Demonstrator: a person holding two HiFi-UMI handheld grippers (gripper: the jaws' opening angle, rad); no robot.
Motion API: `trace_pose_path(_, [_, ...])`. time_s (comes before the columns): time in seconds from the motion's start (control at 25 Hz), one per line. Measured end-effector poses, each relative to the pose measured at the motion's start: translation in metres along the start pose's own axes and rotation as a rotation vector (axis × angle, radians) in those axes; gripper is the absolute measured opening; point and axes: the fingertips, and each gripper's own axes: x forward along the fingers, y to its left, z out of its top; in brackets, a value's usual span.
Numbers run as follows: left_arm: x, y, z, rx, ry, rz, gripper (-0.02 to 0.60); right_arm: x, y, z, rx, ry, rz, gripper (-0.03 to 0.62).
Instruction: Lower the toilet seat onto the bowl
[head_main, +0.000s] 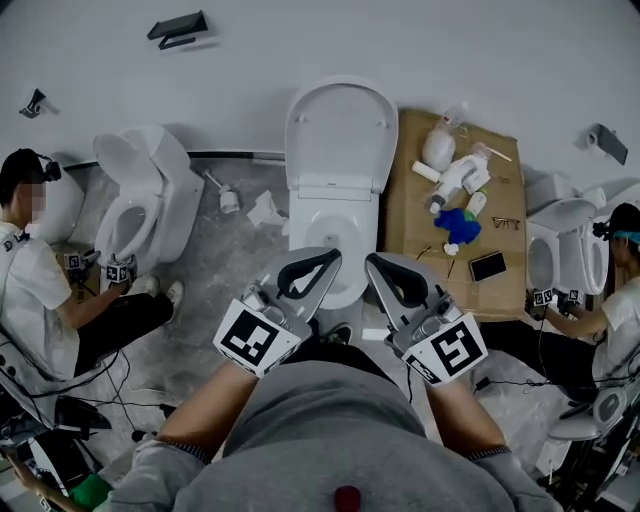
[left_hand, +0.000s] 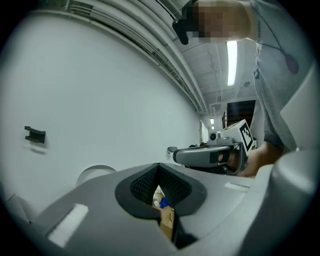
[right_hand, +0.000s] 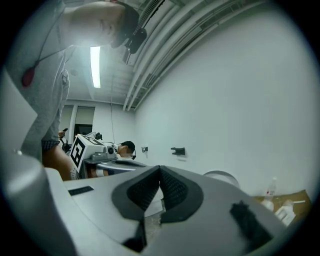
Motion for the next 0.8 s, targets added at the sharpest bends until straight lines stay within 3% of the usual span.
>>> trace_pose_path(0.4, [0.006,-0.004,0.055,0.039,-0.078,-0.046,0.008,-0.002,-0.006,0.039,-0.032,-0.024,-0.012,0.015])
trace_pose_path(0.8, [0.009,-0.01,0.058,0.028,-0.028,-0.059,0.008,-0.002,-0.01,0.044,-0.05,-0.013,-0.01,0.014])
